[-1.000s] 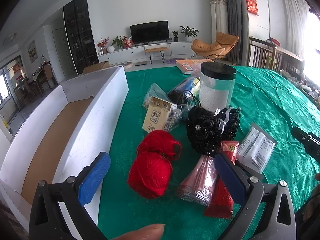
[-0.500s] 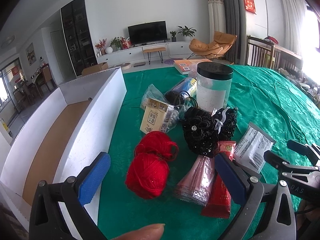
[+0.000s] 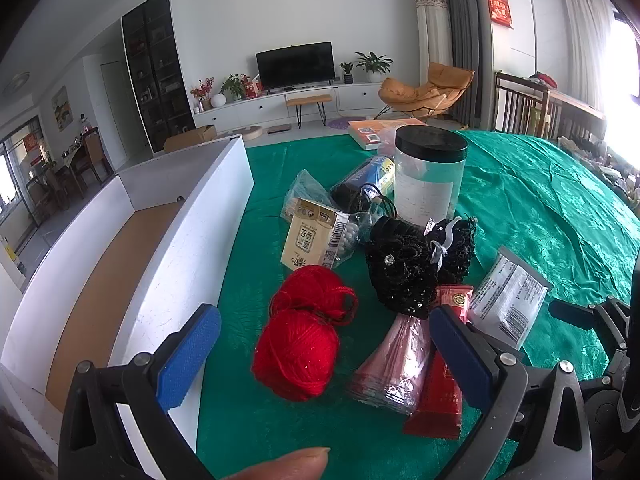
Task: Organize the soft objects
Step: 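Move the right tool toward the white printed packet while the left tool approaches the pink bundle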
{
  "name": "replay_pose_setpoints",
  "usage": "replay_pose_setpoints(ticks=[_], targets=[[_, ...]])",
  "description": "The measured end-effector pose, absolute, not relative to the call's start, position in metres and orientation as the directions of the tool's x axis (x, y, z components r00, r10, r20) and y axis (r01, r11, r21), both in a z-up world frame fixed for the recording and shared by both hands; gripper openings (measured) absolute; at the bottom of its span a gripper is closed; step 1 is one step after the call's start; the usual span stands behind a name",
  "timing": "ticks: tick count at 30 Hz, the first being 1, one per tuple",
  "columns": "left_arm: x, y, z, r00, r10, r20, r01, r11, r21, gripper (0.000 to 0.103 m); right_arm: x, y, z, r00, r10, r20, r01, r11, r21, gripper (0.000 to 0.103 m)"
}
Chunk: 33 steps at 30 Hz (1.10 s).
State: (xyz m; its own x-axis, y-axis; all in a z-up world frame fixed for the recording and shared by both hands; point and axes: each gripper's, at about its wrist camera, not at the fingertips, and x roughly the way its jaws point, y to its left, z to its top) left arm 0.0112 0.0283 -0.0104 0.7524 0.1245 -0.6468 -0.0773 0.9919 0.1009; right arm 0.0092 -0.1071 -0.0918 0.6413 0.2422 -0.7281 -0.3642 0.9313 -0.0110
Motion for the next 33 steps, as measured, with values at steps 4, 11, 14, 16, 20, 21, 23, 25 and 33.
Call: replay_pose_setpoints(ticks=[4, 11, 14, 16, 20, 21, 23, 25, 33], targets=[[0.011, 0.028, -0.01, 0.752, 0.124, -0.647, -0.077, 0.992, 0.101, 0.103, 0.009, -0.106, -0.093, 0.634, 0.244, -0.734, -0.369, 0.929, -0.01, 0.087], [0.013, 0.029, -0.011, 0.75, 0.124, -0.65, -0.076, 0.992, 0.102, 0.103, 0.012, -0.103, -0.094, 0.622, 0.248, -0.743, -0.376, 0.926, -0.006, 0.087], [0.012, 0.028, -0.012, 0.749, 0.124, -0.651, -0.075, 0.992, 0.102, 0.103, 0.012, -0.102, -0.095, 0.619, 0.248, -0.745, -0.378, 0.926, -0.006, 0.087], [0.012, 0.028, -0.014, 0.748, 0.125, -0.652, -0.074, 0.992, 0.105, 0.103, 0.012, -0.101, -0.095, 0.618, 0.248, -0.746, -0.379, 0.925, -0.006, 0.087], [0.011, 0.027, -0.016, 0.745, 0.125, -0.655, -0.072, 0.992, 0.107, 0.103, 0.014, -0.1, -0.097, 0.61, 0.25, -0.752, -0.383, 0.924, -0.003, 0.087], [0.011, 0.026, -0.016, 0.745, 0.125, -0.655, -0.072, 0.992, 0.108, 0.103, 0.015, -0.099, -0.098, 0.605, 0.252, -0.755, -0.386, 0.922, -0.001, 0.087], [0.011, 0.026, -0.016, 0.745, 0.125, -0.655, -0.072, 0.992, 0.108, 0.103, 0.018, -0.098, -0.101, 0.59, 0.258, -0.765, -0.395, 0.919, 0.006, 0.087], [0.011, 0.026, -0.017, 0.744, 0.126, -0.656, -0.071, 0.991, 0.11, 0.103, 0.022, -0.098, -0.105, 0.576, 0.256, -0.776, -0.392, 0.92, 0.013, 0.087], [0.006, 0.025, -0.015, 0.745, 0.135, -0.653, -0.065, 0.989, 0.13, 0.103, 0.082, -0.163, -0.102, 0.701, -0.091, -0.707, -0.01, 0.99, -0.137, 0.088]])
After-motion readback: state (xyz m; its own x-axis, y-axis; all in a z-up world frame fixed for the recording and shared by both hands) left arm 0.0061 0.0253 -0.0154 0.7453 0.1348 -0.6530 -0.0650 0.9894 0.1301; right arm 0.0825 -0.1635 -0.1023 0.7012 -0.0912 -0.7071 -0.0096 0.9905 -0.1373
